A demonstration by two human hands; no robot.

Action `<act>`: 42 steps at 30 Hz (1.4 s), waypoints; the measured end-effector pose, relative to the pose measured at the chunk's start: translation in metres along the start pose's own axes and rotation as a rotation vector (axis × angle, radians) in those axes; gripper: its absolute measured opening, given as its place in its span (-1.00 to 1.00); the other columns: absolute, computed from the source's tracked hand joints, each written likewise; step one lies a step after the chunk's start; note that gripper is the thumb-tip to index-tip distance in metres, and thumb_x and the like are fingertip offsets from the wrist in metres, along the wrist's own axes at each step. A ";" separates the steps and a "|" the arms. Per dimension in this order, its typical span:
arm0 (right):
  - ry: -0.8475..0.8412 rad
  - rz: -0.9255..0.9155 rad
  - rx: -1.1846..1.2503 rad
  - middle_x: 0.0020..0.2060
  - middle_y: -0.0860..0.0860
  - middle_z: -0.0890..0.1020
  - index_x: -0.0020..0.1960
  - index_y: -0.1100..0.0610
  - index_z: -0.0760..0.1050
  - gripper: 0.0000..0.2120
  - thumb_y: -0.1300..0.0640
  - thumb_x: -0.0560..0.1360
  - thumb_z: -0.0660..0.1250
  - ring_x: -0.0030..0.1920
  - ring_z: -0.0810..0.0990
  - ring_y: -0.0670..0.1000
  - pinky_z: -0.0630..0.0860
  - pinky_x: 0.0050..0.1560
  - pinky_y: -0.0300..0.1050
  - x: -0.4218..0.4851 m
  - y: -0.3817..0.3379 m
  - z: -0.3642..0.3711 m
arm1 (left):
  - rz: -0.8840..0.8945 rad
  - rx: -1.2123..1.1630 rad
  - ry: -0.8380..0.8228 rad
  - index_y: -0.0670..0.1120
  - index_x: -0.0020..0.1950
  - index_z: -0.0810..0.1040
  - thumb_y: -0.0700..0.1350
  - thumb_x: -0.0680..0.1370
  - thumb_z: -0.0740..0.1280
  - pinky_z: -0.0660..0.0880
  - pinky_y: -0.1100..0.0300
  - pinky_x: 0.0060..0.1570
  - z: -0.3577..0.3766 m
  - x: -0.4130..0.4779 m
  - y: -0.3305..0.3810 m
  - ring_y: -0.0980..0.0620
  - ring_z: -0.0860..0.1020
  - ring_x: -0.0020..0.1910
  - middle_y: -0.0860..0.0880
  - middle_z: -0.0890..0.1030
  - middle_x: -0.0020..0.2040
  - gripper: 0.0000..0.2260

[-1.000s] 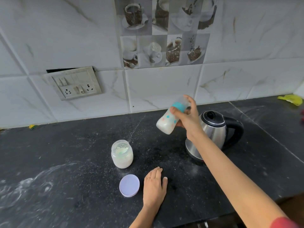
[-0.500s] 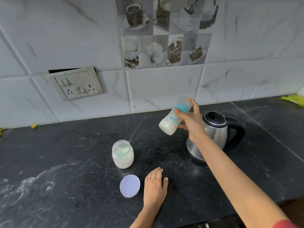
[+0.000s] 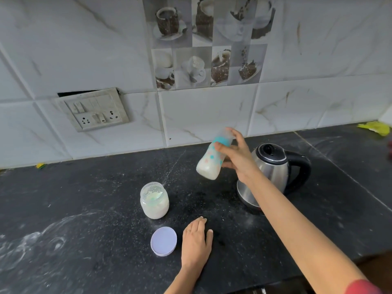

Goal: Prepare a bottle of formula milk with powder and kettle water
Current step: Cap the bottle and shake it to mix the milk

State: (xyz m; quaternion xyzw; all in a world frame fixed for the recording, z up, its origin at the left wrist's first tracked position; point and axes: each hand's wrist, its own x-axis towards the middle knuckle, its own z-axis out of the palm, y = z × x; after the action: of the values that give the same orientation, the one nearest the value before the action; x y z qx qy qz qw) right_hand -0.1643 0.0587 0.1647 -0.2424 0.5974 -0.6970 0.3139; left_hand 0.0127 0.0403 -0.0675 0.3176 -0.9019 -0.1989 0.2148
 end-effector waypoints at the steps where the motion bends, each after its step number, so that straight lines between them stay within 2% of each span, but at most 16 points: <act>1: 0.035 0.000 0.039 0.13 0.10 0.58 0.37 -0.11 0.33 -0.38 0.20 0.42 0.50 0.03 0.66 0.10 0.65 -0.17 0.03 0.001 -0.001 -0.002 | 0.002 0.002 0.004 -0.03 0.25 0.53 0.11 0.55 0.04 0.37 0.15 0.27 0.000 0.000 0.000 0.06 0.49 0.24 0.06 0.54 0.27 -0.57; 5: -0.148 0.033 -0.062 0.04 0.14 0.64 0.34 -0.12 0.39 -0.39 0.25 0.40 0.50 -0.02 0.68 0.09 0.62 -0.20 0.01 -0.004 0.001 -0.005 | -0.008 0.000 -0.004 -0.03 0.26 0.53 0.11 0.54 0.04 0.35 0.16 0.27 -0.001 -0.001 0.000 0.06 0.49 0.25 0.07 0.54 0.27 -0.57; 6: -0.129 0.017 -0.046 0.04 0.13 0.65 0.34 -0.12 0.39 -0.39 0.25 0.40 0.50 -0.01 0.69 0.10 0.62 -0.19 0.02 -0.005 0.002 -0.006 | -0.013 -0.003 -0.009 -0.03 0.26 0.52 0.12 0.54 0.04 0.34 0.16 0.28 -0.001 0.000 0.000 0.06 0.48 0.25 0.07 0.53 0.28 -0.56; 10: 0.090 0.013 0.278 0.18 0.07 0.58 0.38 -0.08 0.36 -0.44 0.23 0.46 0.45 0.09 0.64 0.11 0.64 -0.07 0.13 0.000 0.002 -0.010 | -0.009 0.002 -0.004 -0.03 0.24 0.53 0.10 0.54 0.07 0.37 0.17 0.25 0.000 0.001 0.001 0.07 0.49 0.24 0.07 0.55 0.26 -0.59; 12: 0.043 0.086 0.439 0.13 0.09 0.59 0.34 0.00 0.39 -0.56 0.25 0.51 0.38 0.05 0.64 0.09 0.64 -0.12 0.13 -0.003 0.002 -0.009 | -0.009 -0.002 -0.006 -0.03 0.24 0.53 0.10 0.54 0.08 0.38 0.16 0.25 0.000 0.000 0.000 0.07 0.49 0.24 0.07 0.55 0.25 -0.59; 15: -0.046 0.220 0.650 0.02 0.13 0.60 0.15 0.11 0.45 -0.79 0.21 0.52 0.33 -0.01 0.63 0.14 0.67 -0.20 0.07 -0.013 -0.001 -0.004 | -0.018 -0.006 -0.014 -0.03 0.26 0.53 0.11 0.54 0.06 0.37 0.15 0.27 -0.001 0.000 0.001 0.07 0.48 0.25 0.07 0.54 0.27 -0.57; 17: -0.029 0.294 0.737 -0.01 0.19 0.61 0.14 0.19 0.46 -0.77 0.15 0.52 0.35 -0.01 0.64 0.21 0.66 -0.12 0.13 -0.018 -0.003 -0.002 | -0.020 -0.008 -0.011 -0.04 0.24 0.54 0.09 0.54 0.09 0.38 0.15 0.26 0.000 0.000 0.001 0.06 0.49 0.23 0.07 0.55 0.25 -0.60; 19: -0.012 0.351 0.781 0.10 0.25 0.56 0.23 0.22 0.43 -0.66 0.13 0.52 0.37 0.07 0.61 0.28 0.63 -0.06 0.19 -0.020 -0.004 0.001 | -0.021 -0.010 -0.006 -0.04 0.23 0.55 0.05 0.55 0.17 0.39 0.15 0.24 0.001 0.000 0.001 0.05 0.51 0.22 0.06 0.56 0.24 -0.66; 21: -0.020 0.402 0.845 0.21 0.30 0.47 0.33 0.22 0.38 -0.58 0.15 0.53 0.38 0.12 0.57 0.35 0.65 -0.10 0.21 -0.021 -0.001 0.003 | -0.027 -0.016 -0.009 -0.04 0.24 0.54 0.02 0.55 0.23 0.37 0.15 0.25 0.001 0.001 0.000 0.05 0.50 0.23 0.06 0.56 0.25 -0.68; 25: -0.029 0.467 0.920 0.18 0.33 0.45 0.35 0.22 0.36 -0.59 0.17 0.55 0.36 0.11 0.55 0.38 0.65 -0.13 0.22 -0.025 0.002 0.004 | -0.039 -0.029 -0.039 -0.03 0.31 0.49 0.01 0.59 0.23 0.28 0.17 0.33 0.001 0.000 0.001 0.06 0.43 0.31 0.07 0.49 0.33 -0.68; 28: -0.030 0.443 0.873 0.19 0.30 0.46 0.32 0.23 0.37 -0.59 0.18 0.52 0.37 0.12 0.57 0.35 0.65 -0.13 0.22 -0.029 0.003 0.003 | -0.041 -0.031 -0.055 -0.02 0.35 0.45 0.03 0.61 0.18 0.24 0.19 0.36 0.000 0.001 0.001 0.08 0.38 0.35 0.08 0.45 0.37 -0.66; 30: -0.060 0.346 0.759 0.15 0.23 0.51 0.29 0.19 0.38 -0.59 0.22 0.47 0.37 0.10 0.58 0.25 0.65 -0.15 0.20 -0.031 0.004 0.002 | -0.043 -0.029 -0.063 -0.02 0.37 0.43 0.04 0.61 0.17 0.22 0.19 0.37 -0.001 0.001 0.001 0.08 0.37 0.36 0.08 0.43 0.38 -0.65; 32: -0.092 0.213 0.593 0.13 0.15 0.54 0.33 0.08 0.35 -0.57 0.28 0.50 0.33 0.09 0.60 0.17 0.64 -0.15 0.19 -0.032 0.004 -0.002 | -0.046 -0.028 -0.069 -0.02 0.38 0.42 0.04 0.62 0.16 0.21 0.20 0.38 -0.002 0.000 0.002 0.08 0.36 0.36 0.07 0.42 0.39 -0.64; 34: -0.092 0.100 0.439 0.13 0.11 0.56 0.37 -0.04 0.33 -0.45 0.36 0.49 0.34 0.12 0.60 0.16 0.61 -0.02 0.26 -0.032 0.002 -0.008 | -0.046 -0.029 -0.068 -0.04 0.38 0.43 0.03 0.61 0.17 0.21 0.19 0.37 -0.003 0.000 0.004 0.07 0.37 0.36 0.06 0.44 0.38 -0.64; 37: -0.146 -0.015 0.293 0.19 0.18 0.53 0.39 -0.10 0.32 -0.33 0.41 0.44 0.39 0.17 0.57 0.19 0.58 0.10 0.24 -0.036 0.000 -0.015 | -0.050 -0.018 -0.063 -0.04 0.38 0.43 0.03 0.61 0.17 0.22 0.18 0.37 -0.003 -0.001 0.005 0.06 0.38 0.36 0.04 0.45 0.38 -0.64; 42: -0.172 -0.100 0.182 0.17 0.23 0.49 0.35 -0.13 0.36 -0.29 0.45 0.39 0.42 0.10 0.57 0.15 0.59 0.06 0.16 -0.043 0.006 -0.021 | -0.051 0.006 -0.070 -0.05 0.38 0.42 0.03 0.61 0.16 0.24 0.16 0.36 -0.005 0.000 0.006 0.05 0.38 0.35 0.02 0.45 0.37 -0.64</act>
State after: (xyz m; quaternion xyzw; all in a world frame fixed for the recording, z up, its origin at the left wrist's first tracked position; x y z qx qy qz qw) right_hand -0.1496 0.1038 0.1570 -0.3014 0.4898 -0.7397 0.3495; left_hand 0.0124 0.0438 -0.0602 0.3339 -0.9011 -0.2125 0.1773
